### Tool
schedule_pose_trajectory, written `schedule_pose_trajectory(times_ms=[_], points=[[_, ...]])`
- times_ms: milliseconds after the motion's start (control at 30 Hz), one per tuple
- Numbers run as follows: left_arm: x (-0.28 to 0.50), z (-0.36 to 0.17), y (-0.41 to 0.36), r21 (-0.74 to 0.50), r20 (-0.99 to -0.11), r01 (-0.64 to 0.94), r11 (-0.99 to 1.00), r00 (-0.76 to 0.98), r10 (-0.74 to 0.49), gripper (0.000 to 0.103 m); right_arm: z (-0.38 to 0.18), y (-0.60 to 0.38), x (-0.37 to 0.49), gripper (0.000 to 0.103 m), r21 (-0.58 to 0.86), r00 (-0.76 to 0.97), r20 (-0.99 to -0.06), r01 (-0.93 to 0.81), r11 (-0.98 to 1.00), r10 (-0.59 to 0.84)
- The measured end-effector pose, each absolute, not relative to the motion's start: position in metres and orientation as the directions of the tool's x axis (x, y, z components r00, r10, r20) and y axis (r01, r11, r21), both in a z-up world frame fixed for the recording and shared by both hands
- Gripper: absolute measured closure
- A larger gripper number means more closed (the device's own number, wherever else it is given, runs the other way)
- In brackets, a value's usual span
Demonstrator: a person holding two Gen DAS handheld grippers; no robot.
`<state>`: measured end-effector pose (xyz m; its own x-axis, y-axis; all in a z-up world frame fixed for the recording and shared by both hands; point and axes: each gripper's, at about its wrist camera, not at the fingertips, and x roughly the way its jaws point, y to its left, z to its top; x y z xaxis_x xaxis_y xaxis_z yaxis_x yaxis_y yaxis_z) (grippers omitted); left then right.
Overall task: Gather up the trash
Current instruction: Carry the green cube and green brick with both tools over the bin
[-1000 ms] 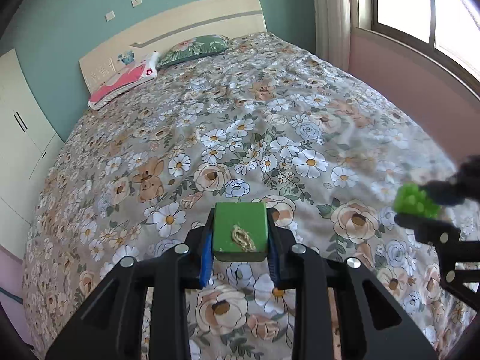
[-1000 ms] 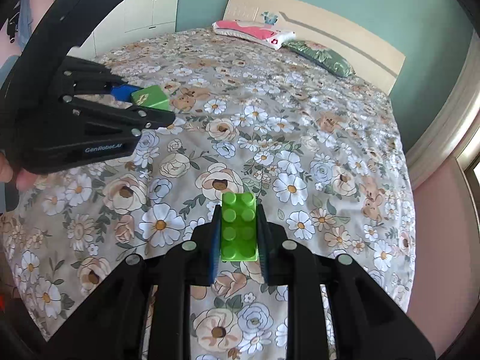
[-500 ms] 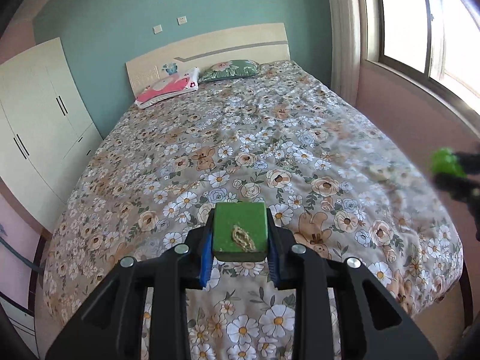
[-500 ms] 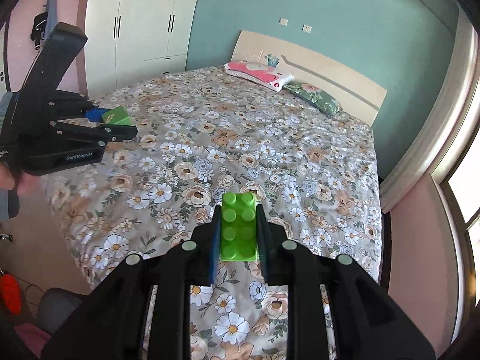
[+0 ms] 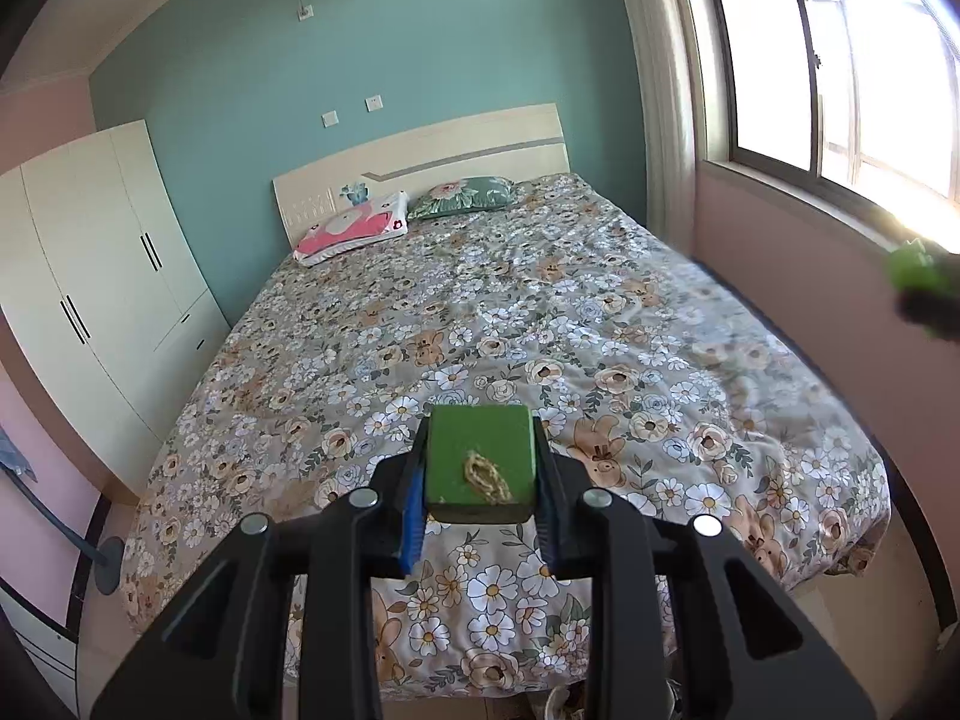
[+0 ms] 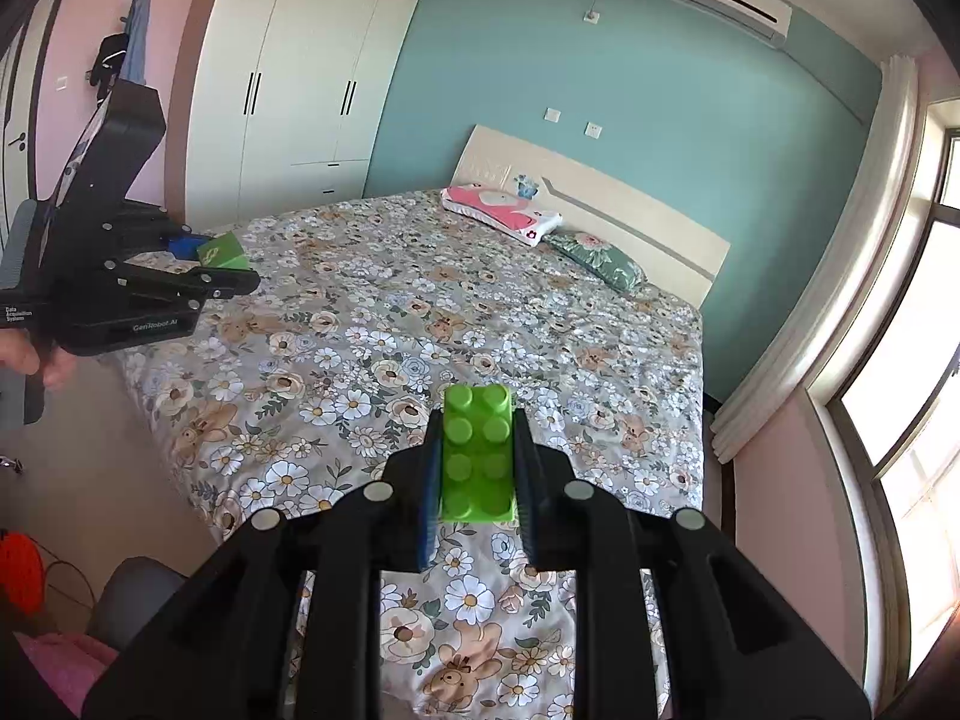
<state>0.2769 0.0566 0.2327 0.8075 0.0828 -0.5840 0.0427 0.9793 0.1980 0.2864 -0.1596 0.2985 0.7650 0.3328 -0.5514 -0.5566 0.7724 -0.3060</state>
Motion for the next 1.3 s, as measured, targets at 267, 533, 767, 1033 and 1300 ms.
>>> schedule_pose_trajectory(times_ms=[267,533,767,1033,1300], points=[[0.218,0.24,0.046,0.249,-0.57,0.09,0.964,0.819,0.07,0.071,0.311,-0.161,0.218,0.08,-0.347,0.77,-0.528,-0.58,0.737,0.358],[0.167,0.219,0.045,0.253,-0.577,0.139,0.957,0.816,0.035,0.071,0.285,-0.165,0.175,0.08,-0.337,0.734,-0.553,-0.629,0.7,0.393],[0.14,0.169,0.045,0.217,-0.64,0.207,0.954,0.768,-0.021,0.071,0.236,-0.165,0.154,0.08,-0.304,0.683,-0.6,-0.676,0.671,0.417],[0.136,0.082,0.049,0.156,-0.728,0.274,0.949,0.681,-0.077,0.071,0.162,-0.167,0.158,0.08,-0.196,0.618,-0.649,-0.7,0.687,0.444],[0.143,-0.007,0.051,0.086,-0.813,0.302,0.949,0.572,-0.108,0.071,0.077,-0.16,0.172,0.08,-0.128,0.533,-0.733,-0.719,0.683,0.424]])
